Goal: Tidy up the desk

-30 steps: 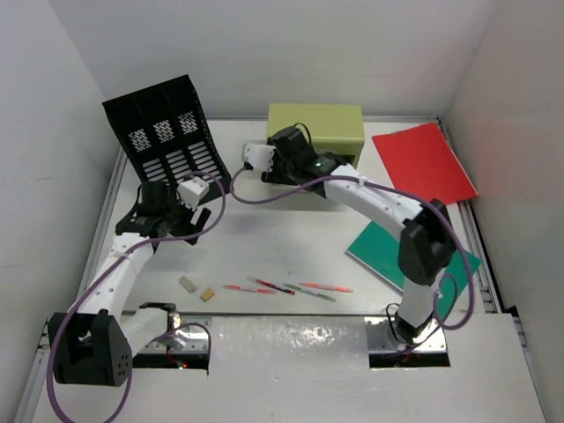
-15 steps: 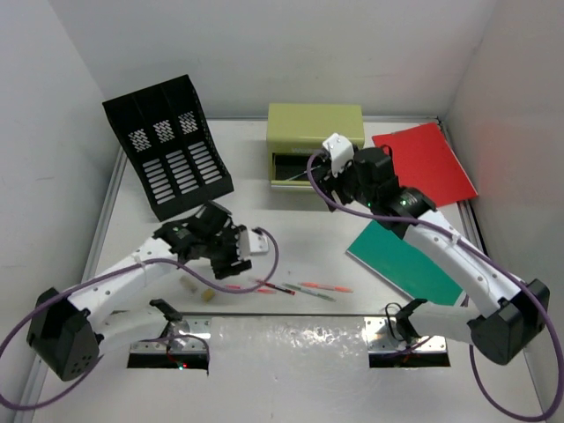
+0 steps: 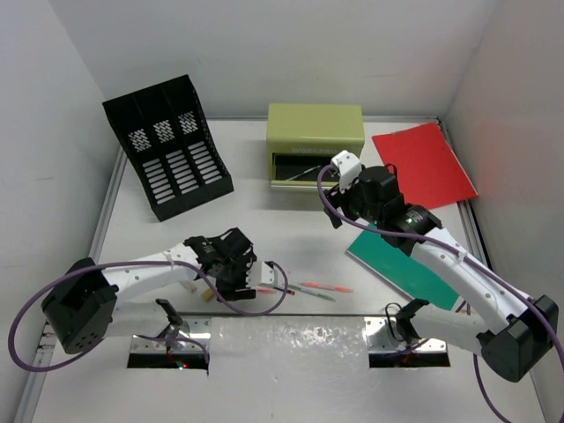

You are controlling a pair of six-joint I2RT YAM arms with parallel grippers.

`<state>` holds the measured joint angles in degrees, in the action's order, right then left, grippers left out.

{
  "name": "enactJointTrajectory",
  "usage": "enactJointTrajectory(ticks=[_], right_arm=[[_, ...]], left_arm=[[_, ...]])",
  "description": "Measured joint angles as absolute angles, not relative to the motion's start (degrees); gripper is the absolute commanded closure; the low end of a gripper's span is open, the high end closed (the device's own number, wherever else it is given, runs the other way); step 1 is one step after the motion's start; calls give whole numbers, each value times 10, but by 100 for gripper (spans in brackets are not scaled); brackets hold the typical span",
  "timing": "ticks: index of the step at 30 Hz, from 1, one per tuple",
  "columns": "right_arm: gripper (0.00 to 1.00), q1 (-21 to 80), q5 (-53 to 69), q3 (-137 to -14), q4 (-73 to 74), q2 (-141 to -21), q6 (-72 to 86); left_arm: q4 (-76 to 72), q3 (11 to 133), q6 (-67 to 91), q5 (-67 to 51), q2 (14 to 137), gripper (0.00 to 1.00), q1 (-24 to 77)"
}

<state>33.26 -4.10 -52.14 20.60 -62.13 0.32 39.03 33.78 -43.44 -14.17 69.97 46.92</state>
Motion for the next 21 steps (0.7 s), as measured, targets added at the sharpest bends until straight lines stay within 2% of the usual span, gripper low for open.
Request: enactJointTrajectory(ticks=[8,16,21], right_arm=[[24,333,-39,-505,201,-620,5],[23,333,-37,-493,188,-592,4],[23,333,-34,-492,183,-582,4]], left_arm=[[325,323,-422,-116,734,47,469],[290,307,-414,-121,734,61,469],[283,302,-425,-128,728,64,469]])
